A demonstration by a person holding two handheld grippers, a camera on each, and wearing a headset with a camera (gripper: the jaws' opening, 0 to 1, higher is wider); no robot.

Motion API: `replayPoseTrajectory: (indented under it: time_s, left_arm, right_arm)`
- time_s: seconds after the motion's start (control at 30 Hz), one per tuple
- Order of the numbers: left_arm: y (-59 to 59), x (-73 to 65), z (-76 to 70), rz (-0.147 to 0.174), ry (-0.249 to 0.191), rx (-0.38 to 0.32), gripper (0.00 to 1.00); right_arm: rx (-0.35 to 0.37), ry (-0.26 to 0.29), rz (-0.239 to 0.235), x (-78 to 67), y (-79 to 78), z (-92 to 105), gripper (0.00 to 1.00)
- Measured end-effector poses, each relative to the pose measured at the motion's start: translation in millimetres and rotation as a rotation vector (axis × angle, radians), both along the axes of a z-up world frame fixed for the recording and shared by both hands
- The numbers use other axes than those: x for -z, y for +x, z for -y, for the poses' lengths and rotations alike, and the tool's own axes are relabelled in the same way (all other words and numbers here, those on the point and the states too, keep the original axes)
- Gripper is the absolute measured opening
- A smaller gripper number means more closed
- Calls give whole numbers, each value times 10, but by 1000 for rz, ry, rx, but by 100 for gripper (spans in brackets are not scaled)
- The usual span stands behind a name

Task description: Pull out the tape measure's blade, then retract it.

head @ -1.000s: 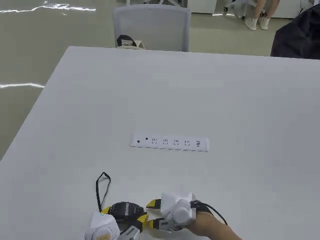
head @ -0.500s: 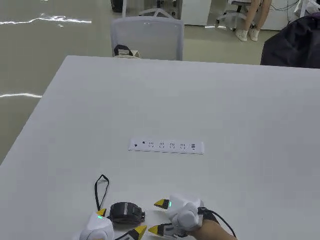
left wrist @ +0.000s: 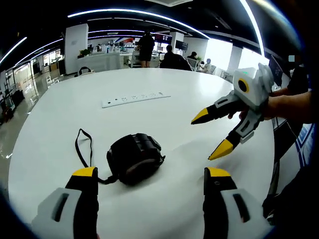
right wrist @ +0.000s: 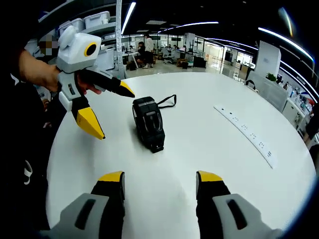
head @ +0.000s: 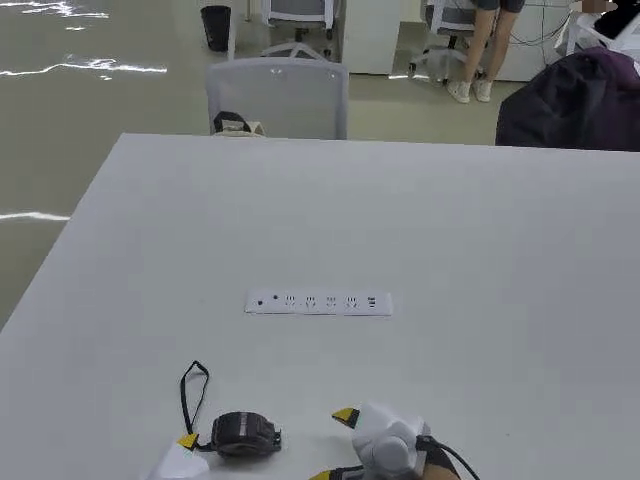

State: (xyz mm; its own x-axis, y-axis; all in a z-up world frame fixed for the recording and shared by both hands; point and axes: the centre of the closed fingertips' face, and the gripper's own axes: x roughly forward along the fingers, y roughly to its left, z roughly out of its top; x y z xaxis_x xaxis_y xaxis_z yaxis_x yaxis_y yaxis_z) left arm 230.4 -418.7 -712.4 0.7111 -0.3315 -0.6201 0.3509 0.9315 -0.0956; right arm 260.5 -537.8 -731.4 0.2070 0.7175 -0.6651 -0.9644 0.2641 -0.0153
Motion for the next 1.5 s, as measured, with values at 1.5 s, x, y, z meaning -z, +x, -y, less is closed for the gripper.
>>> replayPoseTrajectory:
  time_s: [1.5]
  left_arm:
    - [-556, -315, -251, 12, 41, 199, 99]
  right_arm:
    - [364, 142, 35, -567, -607, 1203, 90]
